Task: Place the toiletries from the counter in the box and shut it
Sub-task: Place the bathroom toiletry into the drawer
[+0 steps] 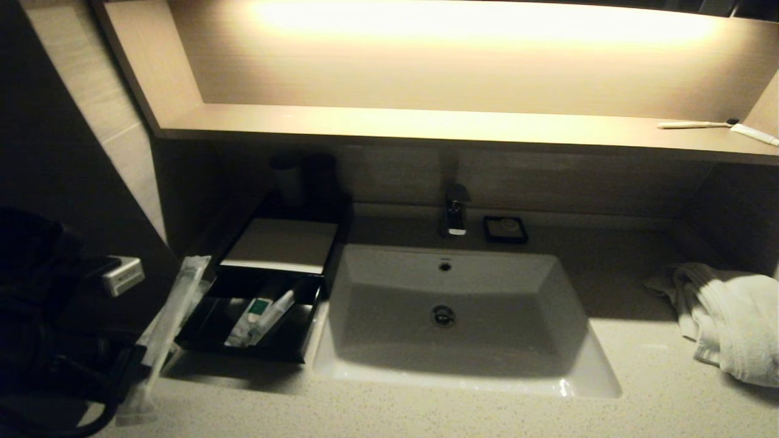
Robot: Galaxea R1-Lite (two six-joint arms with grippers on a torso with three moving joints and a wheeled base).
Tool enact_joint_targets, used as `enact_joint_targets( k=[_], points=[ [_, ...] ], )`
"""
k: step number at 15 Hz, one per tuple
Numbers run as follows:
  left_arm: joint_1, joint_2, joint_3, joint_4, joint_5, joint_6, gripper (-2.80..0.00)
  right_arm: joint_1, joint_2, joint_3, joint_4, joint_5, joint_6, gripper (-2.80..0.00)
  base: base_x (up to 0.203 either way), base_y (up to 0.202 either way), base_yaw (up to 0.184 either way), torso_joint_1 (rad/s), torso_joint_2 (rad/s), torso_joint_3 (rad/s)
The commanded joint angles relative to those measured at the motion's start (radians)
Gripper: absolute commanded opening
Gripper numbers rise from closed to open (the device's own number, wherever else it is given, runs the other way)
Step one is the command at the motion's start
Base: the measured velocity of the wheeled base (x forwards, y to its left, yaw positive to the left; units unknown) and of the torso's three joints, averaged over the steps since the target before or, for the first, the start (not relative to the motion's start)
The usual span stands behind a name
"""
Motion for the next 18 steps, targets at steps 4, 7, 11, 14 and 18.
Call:
enact_joint_targets(
  k=[4,7,11,14,18],
  points=[
    [-0.002,0.176,-0.144,0.041,-0.045,0.134,-2.8,0.0,0.0,0.0,0.0,0.0,0.0,-2.8,0.0,0.0,0.0,0.0,0.0,0.0],
    [-0.003,0.221,-0.3,0.259,-0.065,0.137,-2.8,0.0,0.0,0.0,0.0,0.0,0.0,-2.8,0.0,0.0,0.0,0.0,0.0,0.0],
    [-0.004,0.339,-0.523,0.583,-0.079,0.185,-2.8,0.0,0.0,0.0,0.0,0.0,0.0,-2.8,0.0,0.0,0.0,0.0,0.0,0.0],
    [-0.007,0.407,-0.562,0.632,-0.075,0.2,-2.8,0.0,0.0,0.0,0.0,0.0,0.0,-2.8,0.0,0.0,0.0,0.0,0.0,0.0],
    [-0.017,0.491,-0.603,0.624,-0.079,0.195,-2.8,0.0,0.0,0.0,0.0,0.0,0.0,-2.8,0.0,0.0,0.0,0.0,0.0,0.0]
  ],
)
